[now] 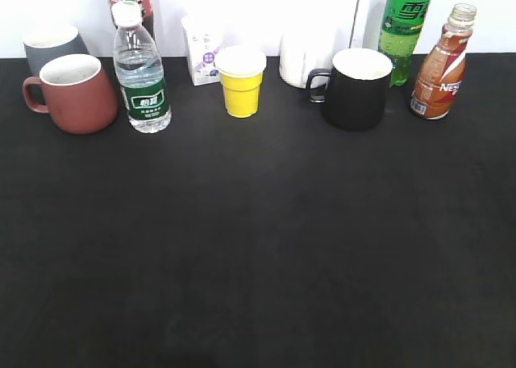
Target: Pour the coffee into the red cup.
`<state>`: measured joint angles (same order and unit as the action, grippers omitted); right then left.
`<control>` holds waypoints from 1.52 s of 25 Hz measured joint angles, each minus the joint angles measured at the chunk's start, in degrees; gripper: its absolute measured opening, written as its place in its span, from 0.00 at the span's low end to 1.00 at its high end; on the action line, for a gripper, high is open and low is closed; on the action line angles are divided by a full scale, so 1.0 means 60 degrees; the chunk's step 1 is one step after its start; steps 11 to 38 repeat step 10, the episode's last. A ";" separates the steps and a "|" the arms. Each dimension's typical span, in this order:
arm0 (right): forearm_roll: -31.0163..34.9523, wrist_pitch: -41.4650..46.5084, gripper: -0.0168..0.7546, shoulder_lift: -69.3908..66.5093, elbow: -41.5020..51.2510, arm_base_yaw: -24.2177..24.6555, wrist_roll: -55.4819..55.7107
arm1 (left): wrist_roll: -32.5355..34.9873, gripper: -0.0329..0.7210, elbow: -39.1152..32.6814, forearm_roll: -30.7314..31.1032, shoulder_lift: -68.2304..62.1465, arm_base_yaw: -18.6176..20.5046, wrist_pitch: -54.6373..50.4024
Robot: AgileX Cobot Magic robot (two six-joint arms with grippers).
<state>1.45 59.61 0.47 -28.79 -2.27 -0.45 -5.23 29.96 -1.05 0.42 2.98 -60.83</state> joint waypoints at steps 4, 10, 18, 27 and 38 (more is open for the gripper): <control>0.0000 0.0000 0.78 0.0000 0.0000 0.0000 0.0000 | 0.0000 0.36 0.0000 0.0000 0.0000 0.0000 0.0000; 0.0000 0.0000 0.78 0.0000 0.0000 0.0000 0.0009 | 0.0000 0.36 0.0000 0.0000 0.0000 0.0000 0.0000; 0.0000 0.0000 0.78 0.0000 0.0000 0.0000 0.0009 | 0.0000 0.36 0.0000 0.0000 0.0000 0.0000 0.0000; 0.0000 0.0000 0.78 0.0000 0.0000 0.0000 0.0009 | 0.0000 0.36 0.0000 0.0000 0.0000 0.0000 0.0000; 0.0000 0.0000 0.78 0.0000 0.0000 0.0000 0.0009 | 0.0000 0.36 0.0000 0.0000 0.0000 0.0000 0.0000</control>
